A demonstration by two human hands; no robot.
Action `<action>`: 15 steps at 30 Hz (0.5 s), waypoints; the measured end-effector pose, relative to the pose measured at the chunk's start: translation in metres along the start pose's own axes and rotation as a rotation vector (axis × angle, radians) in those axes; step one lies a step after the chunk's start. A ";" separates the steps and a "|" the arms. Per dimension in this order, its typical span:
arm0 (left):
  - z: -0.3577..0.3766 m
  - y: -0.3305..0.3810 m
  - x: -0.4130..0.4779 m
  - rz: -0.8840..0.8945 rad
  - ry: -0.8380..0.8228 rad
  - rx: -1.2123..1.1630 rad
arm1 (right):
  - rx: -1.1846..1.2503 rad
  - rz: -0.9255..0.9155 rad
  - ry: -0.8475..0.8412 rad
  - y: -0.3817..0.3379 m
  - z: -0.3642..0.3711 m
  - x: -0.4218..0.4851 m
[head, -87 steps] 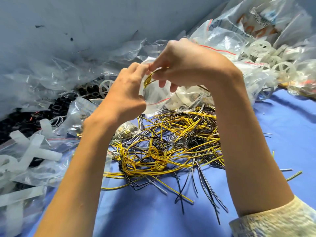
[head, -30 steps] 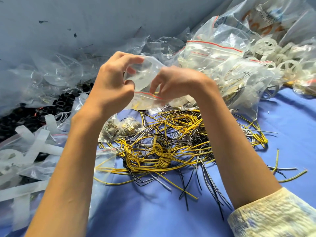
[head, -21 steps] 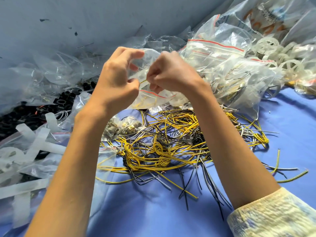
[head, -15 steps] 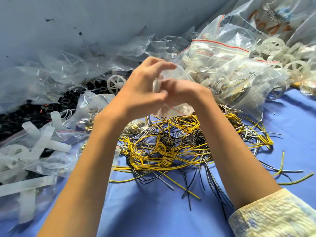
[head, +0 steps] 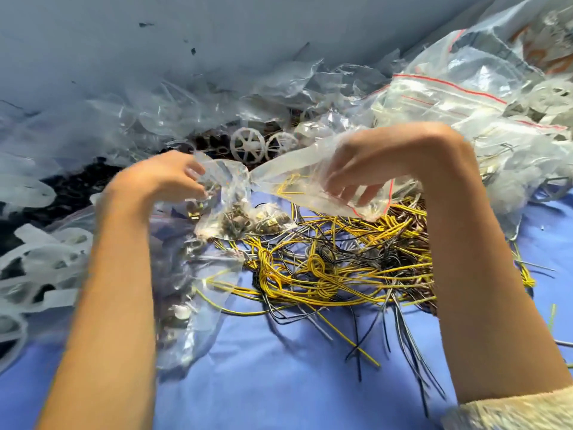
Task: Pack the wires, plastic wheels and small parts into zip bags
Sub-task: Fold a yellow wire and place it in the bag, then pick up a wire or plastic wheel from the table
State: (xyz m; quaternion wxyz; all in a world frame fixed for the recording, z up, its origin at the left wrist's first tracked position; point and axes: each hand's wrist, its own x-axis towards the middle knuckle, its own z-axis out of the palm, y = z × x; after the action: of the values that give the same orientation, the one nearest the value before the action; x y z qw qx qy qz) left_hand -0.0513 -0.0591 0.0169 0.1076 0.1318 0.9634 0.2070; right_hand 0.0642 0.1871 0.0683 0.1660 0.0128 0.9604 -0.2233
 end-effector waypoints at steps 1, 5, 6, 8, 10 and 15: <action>-0.004 -0.010 0.000 -0.036 -0.026 -0.065 | 0.001 -0.013 0.027 -0.003 -0.001 -0.004; -0.016 -0.045 -0.001 -0.081 -0.113 -0.066 | -0.028 -0.123 0.157 -0.012 -0.007 -0.022; -0.017 -0.051 -0.001 -0.086 -0.127 -0.026 | -0.054 -0.152 0.188 -0.015 -0.008 -0.026; -0.015 -0.060 0.001 -0.091 -0.144 -0.005 | -0.105 -0.203 0.221 -0.019 -0.008 -0.030; -0.014 -0.066 0.004 -0.079 -0.141 -0.060 | -0.103 -0.246 0.236 -0.023 -0.008 -0.031; -0.023 -0.065 -0.003 -0.020 -0.169 -0.118 | -0.123 -0.265 0.271 -0.022 -0.004 -0.025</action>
State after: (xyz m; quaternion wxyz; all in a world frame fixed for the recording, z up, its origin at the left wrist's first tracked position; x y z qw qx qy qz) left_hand -0.0684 -0.1258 0.0097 0.1981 0.1326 0.9384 0.2502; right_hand 0.0844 0.1700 0.0895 0.0048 -0.0941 0.9791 -0.1801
